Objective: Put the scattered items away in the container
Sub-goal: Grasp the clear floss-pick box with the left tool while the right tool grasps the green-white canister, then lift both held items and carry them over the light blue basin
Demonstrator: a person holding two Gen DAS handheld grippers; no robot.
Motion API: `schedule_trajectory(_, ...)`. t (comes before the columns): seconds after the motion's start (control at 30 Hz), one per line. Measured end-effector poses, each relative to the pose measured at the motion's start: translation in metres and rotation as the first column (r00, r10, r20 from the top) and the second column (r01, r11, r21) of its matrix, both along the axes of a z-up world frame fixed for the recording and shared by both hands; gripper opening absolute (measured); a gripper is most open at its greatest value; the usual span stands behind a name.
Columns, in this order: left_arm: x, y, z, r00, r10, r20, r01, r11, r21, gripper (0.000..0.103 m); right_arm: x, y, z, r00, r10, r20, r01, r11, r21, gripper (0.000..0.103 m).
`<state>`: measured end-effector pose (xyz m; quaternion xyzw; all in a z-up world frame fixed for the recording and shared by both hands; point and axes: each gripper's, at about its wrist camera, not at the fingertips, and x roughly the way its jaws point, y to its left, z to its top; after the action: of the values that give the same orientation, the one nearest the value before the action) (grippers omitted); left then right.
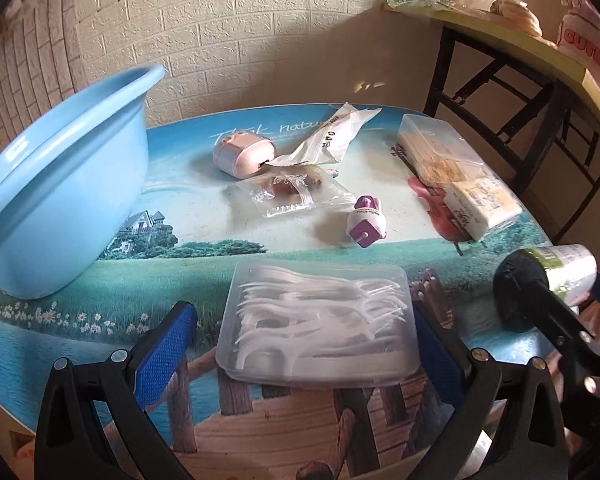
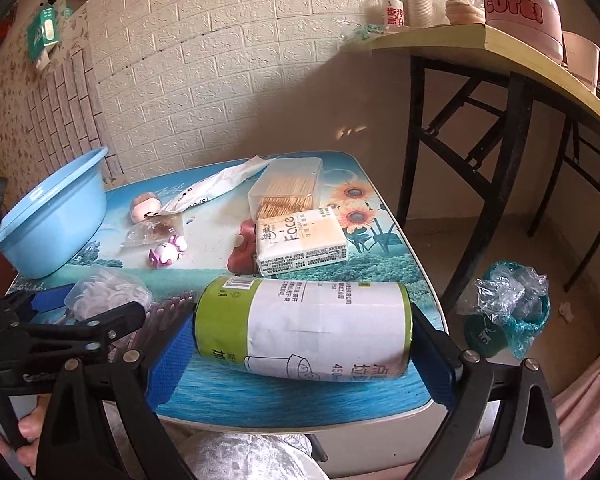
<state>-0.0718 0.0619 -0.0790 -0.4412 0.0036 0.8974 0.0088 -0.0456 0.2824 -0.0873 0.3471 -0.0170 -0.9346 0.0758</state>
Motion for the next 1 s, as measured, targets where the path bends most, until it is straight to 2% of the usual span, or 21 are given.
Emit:
schedule_trajectory(0.23, 0.002, -0.006, -0.001, 0.999, 0.008, -0.045, -0.008, 1.000, 0.005, 0.103, 0.002, -0.004, -0.002, 0.999, -0.038, -0.002, 0.038, 0.999, 0.012, 0.099)
schedule_trajectory(0.43, 0.004, -0.010, 0.000, 0.998, 0.007, -0.057, -0.007, 1.000, 0.012, 0.097, -0.001, -0.007, -0.009, 0.989, -0.132, 0.065, 0.132, 0.991, 0.004, 0.101)
schedule_trajectory(0.63, 0.003, -0.012, -0.001, 0.996, 0.023, -0.081, -0.022, 1.000, 0.013, 0.096, -0.005, -0.015, -0.007, 0.977, -0.213, 0.028, 0.212, 0.976, 0.057, 0.101)
schedule_trajectory(0.77, 0.004, -0.011, -0.002, 0.994, 0.029, -0.102, -0.029, 1.000, 0.007, 0.096, -0.010, -0.013, -0.006, 0.966, -0.256, 0.019, 0.255, 0.966, 0.048, 0.101)
schedule_trajectory(0.87, 0.004, -0.013, -0.002, 0.994, 0.021, -0.110, -0.020, 1.000, 0.011, 0.096, -0.012, -0.011, -0.010, 0.967, -0.252, 0.032, 0.251, 0.968, 0.027, 0.101)
schedule_trajectory(0.97, 0.006, -0.015, 0.000, 0.993, 0.015, -0.121, -0.014, 1.000, 0.012, 0.080, -0.008, -0.010, -0.011, 0.972, -0.233, 0.000, 0.233, 0.972, 0.017, 0.099)
schedule_trajectory(1.0, 0.006, -0.016, 0.001, 0.993, 0.007, -0.118, -0.005, 1.000, 0.018, 0.080, -0.007, -0.010, -0.011, 0.973, -0.229, -0.003, 0.229, 0.973, 0.015, 0.099)
